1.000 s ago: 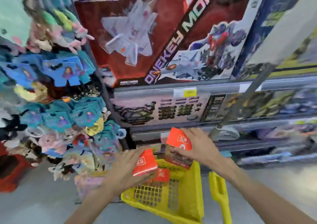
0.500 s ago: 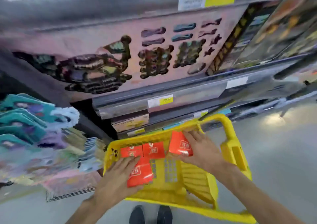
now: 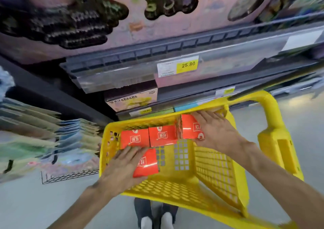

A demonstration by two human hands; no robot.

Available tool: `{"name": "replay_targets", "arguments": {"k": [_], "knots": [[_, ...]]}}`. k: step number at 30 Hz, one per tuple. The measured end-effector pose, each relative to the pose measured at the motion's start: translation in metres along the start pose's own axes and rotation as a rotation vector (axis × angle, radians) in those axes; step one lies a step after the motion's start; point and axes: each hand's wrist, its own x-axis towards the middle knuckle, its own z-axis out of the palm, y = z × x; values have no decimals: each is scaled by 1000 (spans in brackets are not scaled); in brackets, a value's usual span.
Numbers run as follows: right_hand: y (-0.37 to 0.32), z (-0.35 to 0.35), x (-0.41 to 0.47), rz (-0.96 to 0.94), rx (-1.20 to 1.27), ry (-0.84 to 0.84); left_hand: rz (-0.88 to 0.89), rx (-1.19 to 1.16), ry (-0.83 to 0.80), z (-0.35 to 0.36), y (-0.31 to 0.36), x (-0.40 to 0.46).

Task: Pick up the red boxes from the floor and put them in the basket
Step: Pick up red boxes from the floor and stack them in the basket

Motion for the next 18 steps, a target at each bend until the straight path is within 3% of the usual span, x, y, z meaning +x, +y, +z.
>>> {"name": "replay_targets", "arguments": {"k": [10, 18], "knots": [[-11, 44, 18, -55, -10, -158, 7, -7, 36, 11, 1, -3], [-18, 99, 33, 29, 58, -276, -1, 47, 2, 33, -7, 0]]}}
